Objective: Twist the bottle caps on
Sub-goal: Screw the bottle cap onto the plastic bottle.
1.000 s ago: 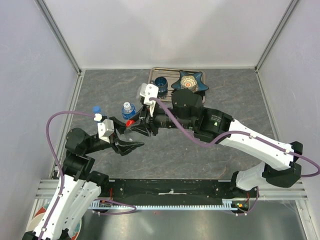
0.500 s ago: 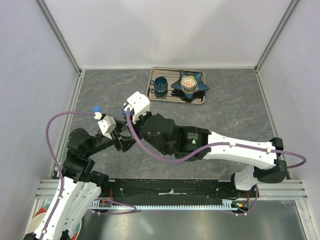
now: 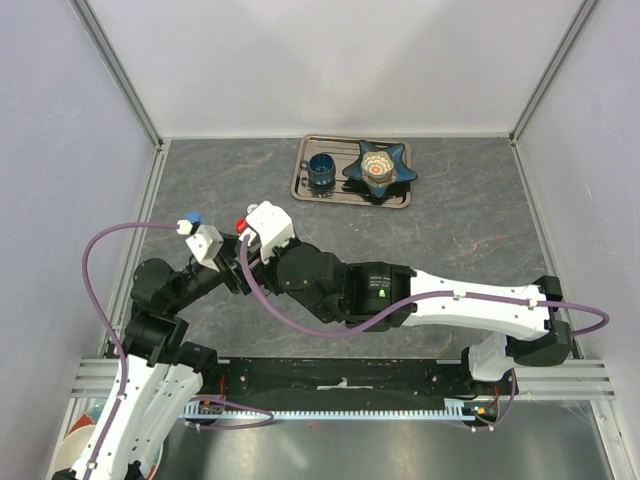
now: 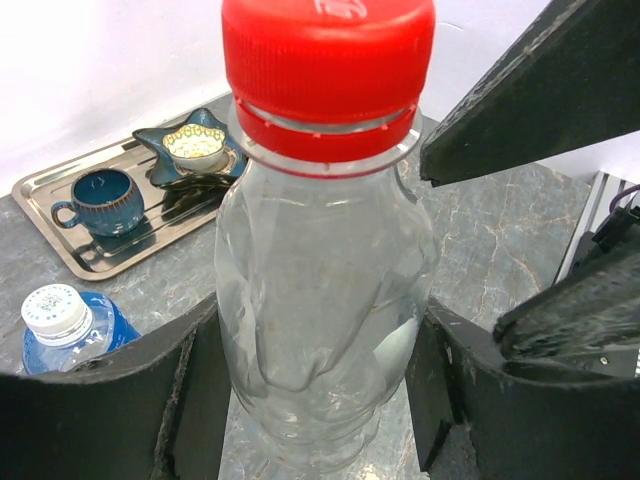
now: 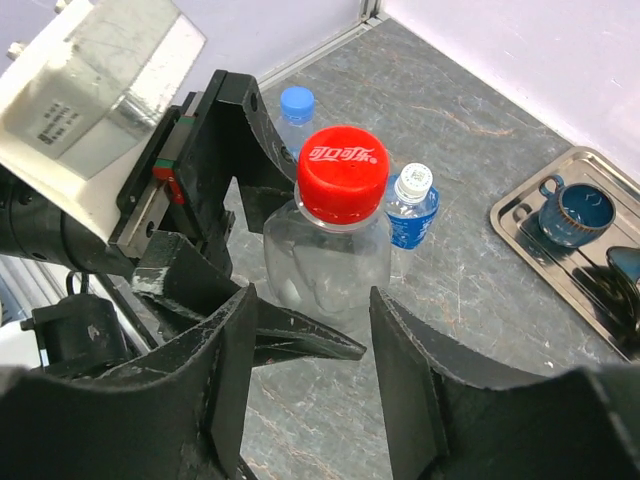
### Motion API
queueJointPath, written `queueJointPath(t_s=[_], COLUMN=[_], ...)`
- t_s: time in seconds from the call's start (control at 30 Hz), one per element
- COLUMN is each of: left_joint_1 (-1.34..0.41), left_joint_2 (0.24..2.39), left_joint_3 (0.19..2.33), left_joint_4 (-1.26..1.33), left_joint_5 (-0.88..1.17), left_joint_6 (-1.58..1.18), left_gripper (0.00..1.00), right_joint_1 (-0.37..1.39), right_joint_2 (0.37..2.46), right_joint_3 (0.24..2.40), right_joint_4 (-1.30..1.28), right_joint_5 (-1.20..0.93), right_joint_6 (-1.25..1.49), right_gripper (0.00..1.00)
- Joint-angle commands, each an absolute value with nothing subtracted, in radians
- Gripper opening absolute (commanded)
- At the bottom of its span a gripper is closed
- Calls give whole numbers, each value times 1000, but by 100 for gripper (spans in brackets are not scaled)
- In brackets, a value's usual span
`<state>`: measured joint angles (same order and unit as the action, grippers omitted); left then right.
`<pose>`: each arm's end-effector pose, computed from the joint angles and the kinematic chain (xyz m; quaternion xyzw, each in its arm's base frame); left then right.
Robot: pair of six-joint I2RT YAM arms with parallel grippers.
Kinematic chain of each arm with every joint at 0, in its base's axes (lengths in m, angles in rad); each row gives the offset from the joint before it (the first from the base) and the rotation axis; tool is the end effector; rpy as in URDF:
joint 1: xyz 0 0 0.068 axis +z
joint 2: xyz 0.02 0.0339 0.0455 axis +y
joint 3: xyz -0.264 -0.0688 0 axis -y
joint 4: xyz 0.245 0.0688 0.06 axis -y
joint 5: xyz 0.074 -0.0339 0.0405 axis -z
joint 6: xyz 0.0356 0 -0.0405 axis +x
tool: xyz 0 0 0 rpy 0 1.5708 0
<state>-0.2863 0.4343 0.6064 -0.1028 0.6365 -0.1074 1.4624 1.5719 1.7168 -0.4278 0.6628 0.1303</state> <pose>0.1034 -0.0525 0.3328 0.2858 0.6249 -0.3452 0.6393 0.0599 0.3476 0.4438 -0.3137 0.7153 0.2238 0.5830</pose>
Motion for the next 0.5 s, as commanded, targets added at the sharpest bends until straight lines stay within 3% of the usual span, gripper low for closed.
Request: queueJointPath(t_s=[0.0,0.2,0.47], left_joint_1=[-279,-278,-278], left_joint_2=[422,419,431], left_joint_3=[611,595,577], left_joint_4=[-41,-8,51], left_joint_5=[658,791,943], left_joint_6=[-150,-189,-229], left_gripper=[2,2,2], right_joint_1=[1459,1415,1335], right_joint_2=[1545,1502,1460], right_joint_3=[1704,1672,1615], right_joint_4=[-397,-302,-178], right_joint_5=[666,643,396], right_joint_6=[110,72,77], right_gripper=[56,58,55])
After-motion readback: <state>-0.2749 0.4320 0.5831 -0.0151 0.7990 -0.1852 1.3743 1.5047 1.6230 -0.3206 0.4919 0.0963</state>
